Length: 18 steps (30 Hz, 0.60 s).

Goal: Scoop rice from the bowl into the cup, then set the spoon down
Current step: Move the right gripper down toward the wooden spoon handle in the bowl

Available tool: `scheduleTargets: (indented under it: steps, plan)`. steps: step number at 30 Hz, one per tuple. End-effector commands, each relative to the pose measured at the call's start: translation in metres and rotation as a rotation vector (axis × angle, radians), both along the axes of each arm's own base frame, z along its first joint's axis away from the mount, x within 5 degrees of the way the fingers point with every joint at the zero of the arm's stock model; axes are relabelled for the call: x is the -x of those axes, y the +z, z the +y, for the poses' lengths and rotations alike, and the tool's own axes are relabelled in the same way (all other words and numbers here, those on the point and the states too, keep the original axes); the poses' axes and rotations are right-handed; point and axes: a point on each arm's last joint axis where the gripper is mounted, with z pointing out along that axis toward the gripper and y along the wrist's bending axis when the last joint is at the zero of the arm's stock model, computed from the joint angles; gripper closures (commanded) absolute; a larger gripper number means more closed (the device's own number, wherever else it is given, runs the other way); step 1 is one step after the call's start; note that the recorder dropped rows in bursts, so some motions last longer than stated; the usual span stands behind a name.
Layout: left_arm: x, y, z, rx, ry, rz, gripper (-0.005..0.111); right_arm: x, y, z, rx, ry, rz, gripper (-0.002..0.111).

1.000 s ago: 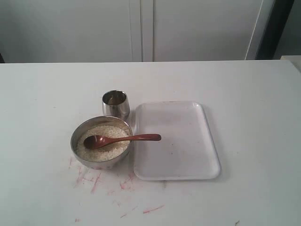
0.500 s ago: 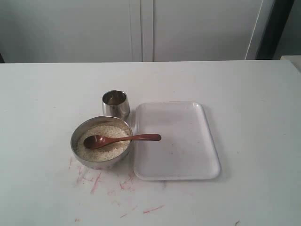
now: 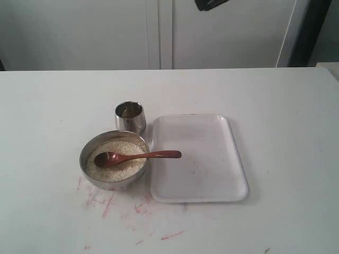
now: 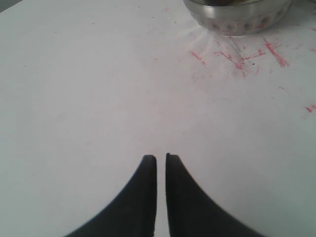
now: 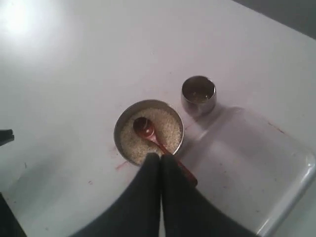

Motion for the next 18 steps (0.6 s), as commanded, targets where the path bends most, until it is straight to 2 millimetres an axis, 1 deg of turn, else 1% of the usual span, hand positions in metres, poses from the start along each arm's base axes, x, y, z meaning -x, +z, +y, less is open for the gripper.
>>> scheduleTargets:
  steps: [1,5,8,12,17,18]
  plan:
    - [0.001,-0.006,0.000,-0.001,-0.005,0.048,0.092,-0.009,-0.014,0.005,0.098,0.130,-0.013,0.108]
    - [0.001,-0.006,0.000,-0.001,-0.005,0.048,0.092,-0.015,-0.024,0.015,0.160,0.242,-0.050,0.108]
    - [0.001,-0.006,0.000,-0.001,-0.005,0.048,0.092,-0.020,-0.034,0.022,0.185,0.278,-0.033,0.108]
    - [0.001,-0.006,0.000,-0.001,-0.005,0.048,0.092,-0.027,-0.061,0.023,0.242,0.284,0.042,0.108]
    - [0.001,-0.006,0.000,-0.001,-0.005,0.048,0.092,-0.036,-0.096,0.018,0.367,0.278,0.128,0.108]
    - [0.001,-0.006,0.000,-0.001,-0.005,0.048,0.092,-0.036,-0.100,0.018,0.372,0.279,0.140,0.108]
